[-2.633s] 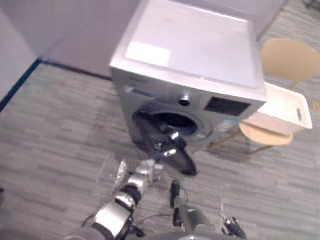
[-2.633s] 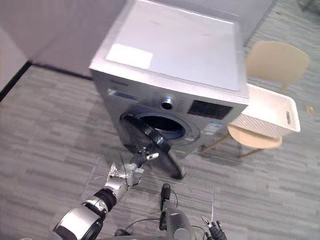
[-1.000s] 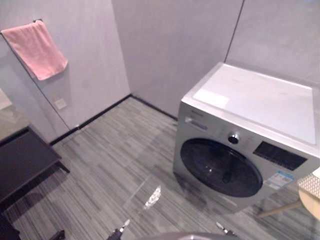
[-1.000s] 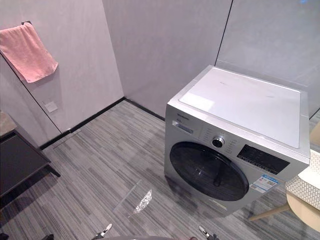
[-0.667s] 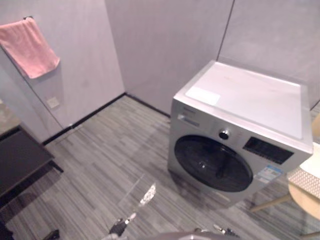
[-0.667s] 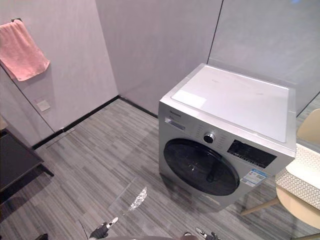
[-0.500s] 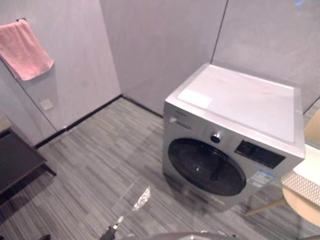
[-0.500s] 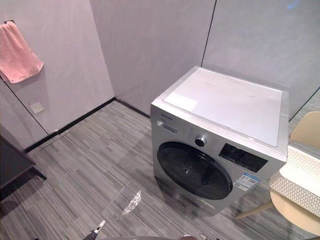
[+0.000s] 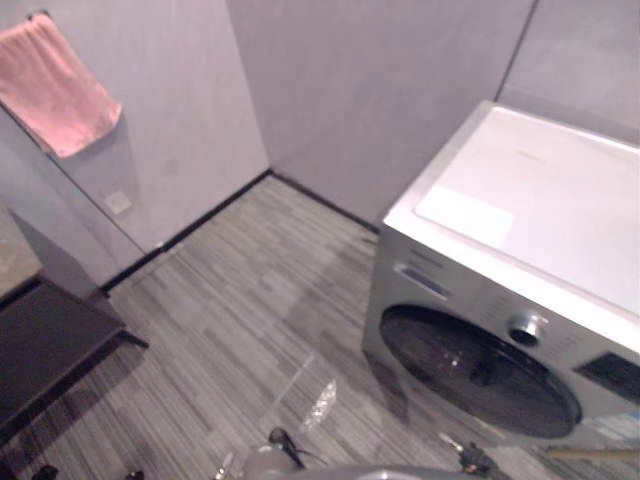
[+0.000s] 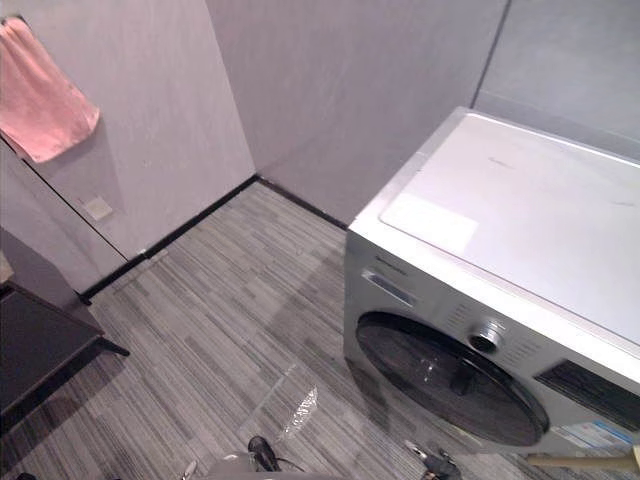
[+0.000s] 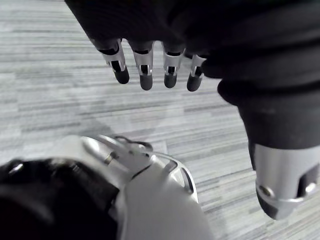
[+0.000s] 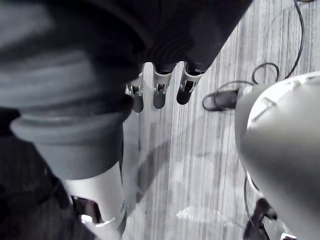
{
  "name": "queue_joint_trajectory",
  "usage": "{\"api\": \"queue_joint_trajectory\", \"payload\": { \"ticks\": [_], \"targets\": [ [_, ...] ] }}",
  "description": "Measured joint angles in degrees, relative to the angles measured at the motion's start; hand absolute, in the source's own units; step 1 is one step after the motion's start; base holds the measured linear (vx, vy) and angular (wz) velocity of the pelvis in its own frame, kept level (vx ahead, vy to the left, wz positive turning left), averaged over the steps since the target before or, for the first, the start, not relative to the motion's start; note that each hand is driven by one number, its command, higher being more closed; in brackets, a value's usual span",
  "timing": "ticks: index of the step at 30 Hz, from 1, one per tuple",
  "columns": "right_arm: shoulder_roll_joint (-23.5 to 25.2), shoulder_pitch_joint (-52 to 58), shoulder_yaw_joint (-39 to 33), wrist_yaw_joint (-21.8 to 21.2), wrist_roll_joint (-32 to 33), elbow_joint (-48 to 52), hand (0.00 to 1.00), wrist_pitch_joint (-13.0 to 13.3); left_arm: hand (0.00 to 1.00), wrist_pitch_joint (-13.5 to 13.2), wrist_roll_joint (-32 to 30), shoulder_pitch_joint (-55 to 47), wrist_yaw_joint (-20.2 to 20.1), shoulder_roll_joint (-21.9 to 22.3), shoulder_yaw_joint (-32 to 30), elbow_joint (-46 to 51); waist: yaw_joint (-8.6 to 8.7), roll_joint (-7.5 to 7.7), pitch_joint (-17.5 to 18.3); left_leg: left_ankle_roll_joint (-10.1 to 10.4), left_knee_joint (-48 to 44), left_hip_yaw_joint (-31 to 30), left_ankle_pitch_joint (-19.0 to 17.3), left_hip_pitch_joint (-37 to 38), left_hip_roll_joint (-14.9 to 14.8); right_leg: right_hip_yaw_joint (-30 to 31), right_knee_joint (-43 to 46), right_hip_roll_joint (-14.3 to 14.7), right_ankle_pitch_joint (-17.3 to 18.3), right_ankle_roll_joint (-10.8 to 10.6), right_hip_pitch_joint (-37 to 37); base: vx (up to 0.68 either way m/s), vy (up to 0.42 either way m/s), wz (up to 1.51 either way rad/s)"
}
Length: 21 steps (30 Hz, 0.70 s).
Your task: Pick up the laundry basket with both hands and put the clothes into the washing machine.
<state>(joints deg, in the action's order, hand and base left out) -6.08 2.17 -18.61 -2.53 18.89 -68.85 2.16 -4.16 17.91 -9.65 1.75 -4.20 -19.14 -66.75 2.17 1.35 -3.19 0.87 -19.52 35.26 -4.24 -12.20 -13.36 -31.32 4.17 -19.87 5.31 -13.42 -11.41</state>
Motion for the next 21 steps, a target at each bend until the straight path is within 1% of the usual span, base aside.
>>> {"api": "queue_joint_trajectory", "payload": {
  "ticks": [1, 2, 3, 4, 5, 6, 7, 8, 9, 10, 11, 12, 13, 14, 15, 16, 17, 18, 19, 20, 21],
  "targets": [
    [0.68, -0.04, 1.16, -0.07, 0.18, -0.05, 0.00, -0.10, 0.00, -0.11, 0.21, 0.71, 0.26, -0.88, 2.18, 0.03, -0.16, 0.24, 0.25, -0.39, -1.31, 0.23, -1.08, -0.35, 0.66, 0.31, 1.83, -1.38, -1.45, 1.03, 0.73, 0.51, 0.378, 0.19],
    [1.25, -0.15, 1.63, -0.06, 0.16, -0.13, 0.00, -0.36, 0.00, -0.24, 1.14, 1.94, 0.76, -1.44, 4.17, 0.05, -0.56, 0.29, 0.31, -0.57, -1.42, 0.27, -1.21, 0.09, 1.71, 0.50, 4.85, -2.84, -3.38, 2.24, 1.60, 0.55, 0.491, 0.39],
    [1.35, -0.50, 1.60, -0.03, 0.12, -0.11, 0.00, -0.50, 0.00, -0.30, 1.85, 3.65, 0.93, -1.54, 6.69, 0.80, -0.76, 0.10, 0.49, -0.62, 0.46, -0.10, -1.22, 2.60, 3.90, -0.13, 11.19, -5.55, -7.70, 5.83, 2.50, 0.44, 0.394, 0.45],
    [1.06, -0.49, 1.60, 0.01, 0.13, -0.02, 0.00, -0.50, 0.00, -0.41, 2.01, 4.10, 0.97, -1.53, 7.90, 1.11, -0.77, -0.03, 0.70, -0.81, 1.46, -0.68, -1.34, 3.93, 4.80, -0.49, 14.32, -6.63, -9.69, 8.44, 2.78, 0.51, 0.435, 0.74],
    [0.48, -0.47, 1.63, 0.10, 0.15, 0.34, 0.00, -0.48, 0.00, -0.80, 2.56, 5.12, 0.96, -0.89, 10.38, 1.60, -0.05, -0.56, 1.07, -1.57, 3.87, -2.36, -1.81, 6.77, 6.39, -1.30, 21.85, -9.04, -14.87, 14.52, 4.02, 0.32, 0.241, 0.72],
    [0.40, -0.41, 1.60, 0.14, 0.17, 0.57, 0.00, -0.37, 0.00, -1.05, 2.82, 5.65, 0.92, -0.17, 11.60, 1.83, 0.32, -0.63, 1.36, -1.92, 5.43, -3.29, -2.06, 8.22, 7.03, -0.26, 27.03, -9.91, -14.57, 15.52, 5.38, 0.42, 0.246, 0.88],
    [0.51, -0.27, 1.61, 0.11, 0.24, 0.61, 0.00, -0.26, 0.00, -1.25, 2.93, 6.78, 0.86, -0.14, 13.09, 1.89, 0.69, -0.48, 1.42, -1.95, 7.43, -5.17, -2.08, 9.86, 8.22, 2.85, 34.24, -9.89, -10.55, 15.53, 8.35, 0.45, 0.148, 1.04],
    [0.55, -0.37, 1.49, 0.04, 0.27, 0.72, 0.00, -0.25, 0.00, -1.14, 2.92, 8.85, 0.85, -0.10, 15.26, 1.58, 1.29, 0.18, 1.40, -1.95, 10.68, -8.75, -2.08, 13.08, 8.86, 9.35, 42.19, -4.81, -2.08, 12.38, 12.67, 0.46, 0.094, 1.04],
    [0.55, -0.29, 1.40, -0.02, 0.31, 0.86, 0.00, -0.25, 0.00, -1.10, 2.85, 9.28, 0.72, -0.03, 15.31, 1.41, 1.57, -0.04, 1.26, -1.92, 11.71, -9.90, -2.06, 14.37, 8.54, 11.40, 43.75, -1.55, 0.56, 12.31, 14.02, 0.44, 0.020, 1.05],
    [0.59, 0.29, 1.13, -0.02, 0.87, 1.74, 0.00, -0.26, 0.00, -1.01, 2.70, 9.75, 0.66, 0.54, 15.27, 0.95, 1.97, -0.51, 0.95, -1.83, 12.57, -11.50, -2.00, 16.31, 7.91, 13.74, 45.04, 2.77, 4.39, 12.72, 15.98, 0.41, -0.035, 0.85],
    [0.58, 1.83, 0.79, -0.07, 1.28, 3.11, 0.00, -0.18, 0.00, -0.68, 2.30, 10.44, 0.59, 1.06, 15.16, 0.29, 2.23, -1.02, 0.32, -1.80, 12.55, -12.95, -1.98, 18.73, 7.28, 14.53, 45.19, 7.13, 8.40, 13.26, 18.19, 0.46, -0.095, 1.02],
    [0.59, 3.24, 0.37, -0.11, 1.54, 4.11, 0.00, -0.14, 0.00, -0.40, 1.52, 11.19, 0.48, 1.84, 15.07, -1.04, 2.86, -1.37, -0.53, -1.80, 11.71, -15.25, -1.98, 20.15, 6.77, 15.88, 43.29, 10.46, 10.99, 13.35, 20.46, 0.34, -0.141, 0.99],
    [0.68, 3.94, 0.40, -0.11, 1.83, 4.22, 0.00, -0.27, 0.00, -0.19, 1.29, 11.39, 0.41, 1.88, 14.99, -1.35, 3.58, -1.54, -0.71, -1.80, 10.91, -17.14, -1.99, 20.01, 6.37, 17.54, 41.01, 12.26, 11.79, 12.89, 21.80, 0.29, -0.220, 1.38],
    [1.17, 5.65, 0.27, -0.14, 2.15, 4.74, 0.00, -0.30, 0.00, -0.16, 0.11, 11.97, 0.11, 1.91, 14.36, -1.80, 4.76, -1.18, -1.22, -1.69, 9.64, -21.20, -2.05, 19.40, 6.29, 23.33, 32.98, 14.96, 11.82, 11.79, 23.25, 0.24, -0.268, 1.94],
    [2.61, 8.01, 0.02, -1.23, 2.48, 4.30, 0.00, -0.91, 0.00, -0.15, -0.82, 13.13, -0.43, 1.08, 13.45, -2.49, 5.45, 2.22, -1.09, 0.69, 8.65, -24.37, -2.82, 18.40, 8.28, 32.49, 18.23, 15.12, 6.49, 8.40, 21.51, 0.26, -0.281, 2.09],
    [3.50, 8.15, -1.03, -1.32, 2.58, 3.22, 0.00, -1.15, 0.00, -0.23, -1.18, 13.76, -0.55, 1.74, 12.51, -2.44, 5.16, 1.87, -2.19, 2.60, 8.39, -25.30, -4.09, 18.80, 8.01, 31.38, 17.93, 14.80, 2.32, 10.51, 20.61, 0.27, -0.258, 1.90],
    [3.70, 8.64, -4.64, -1.47, 3.35, 2.33, 0.00, -1.32, 0.00, -0.18, -1.88, 13.35, -0.65, 3.69, 10.96, -2.08, 4.80, -0.77, -2.35, 3.20, 8.74, -25.88, -4.65, 18.47, 5.70, 29.83, 17.43, 16.30, 1.93, 10.45, 19.16, 0.26, -0.218, 1.34],
    [3.14, 8.29, -6.28, -3.34, 4.46, 1.89, 0.00, -3.41, 0.00, -0.16, -2.68, 12.31, -0.55, 4.64, 8.61, -1.51, 4.69, -1.60, -2.50, 3.37, 8.71, -26.82, -4.60, 17.83, 4.20, 31.13, 17.87, 17.71, 1.93, 10.38, 18.79, 0.26, -0.200, 1.08],
    [3.01, 8.02, -6.42, -3.92, 4.94, 1.08, 0.00, -4.71, 0.00, -0.12, -2.86, 11.03, -0.55, 4.82, 7.11, -1.32, 4.39, -1.58, -2.47, 3.67, 9.29, -27.38, -4.68, 18.15, 3.51, 31.03, 17.47, 18.32, 1.99, 10.32, 18.17, 0.16, -0.138, 0.69],
    [3.03, 7.62, -7.87, -4.57, 5.92, -0.10, 0.00, -6.10, 0.00, -0.17, -3.11, 10.76, -0.54, 4.87, 6.07, -0.63, 3.81, -1.47, -2.54, 4.27, 9.94, -27.70, -3.98, 18.23, 3.20, 29.71, 17.01, 18.40, 1.99, 10.32, 17.55, 0.09, -0.102, 0.41],
    [3.10, 7.64, -8.75, -4.59, 6.04, -0.48, 0.00, -6.46, 0.00, 0.01, -3.60, 10.83, -0.56, 4.99, 5.82, -0.71, 3.35, -1.49, -2.53, 4.80, 10.54, -28.01, -3.53, 18.32, 3.20, 29.26, 16.76, 18.35, 1.98, 10.32, 17.27, 0.03, -0.060, 0.44]
  ]
}}
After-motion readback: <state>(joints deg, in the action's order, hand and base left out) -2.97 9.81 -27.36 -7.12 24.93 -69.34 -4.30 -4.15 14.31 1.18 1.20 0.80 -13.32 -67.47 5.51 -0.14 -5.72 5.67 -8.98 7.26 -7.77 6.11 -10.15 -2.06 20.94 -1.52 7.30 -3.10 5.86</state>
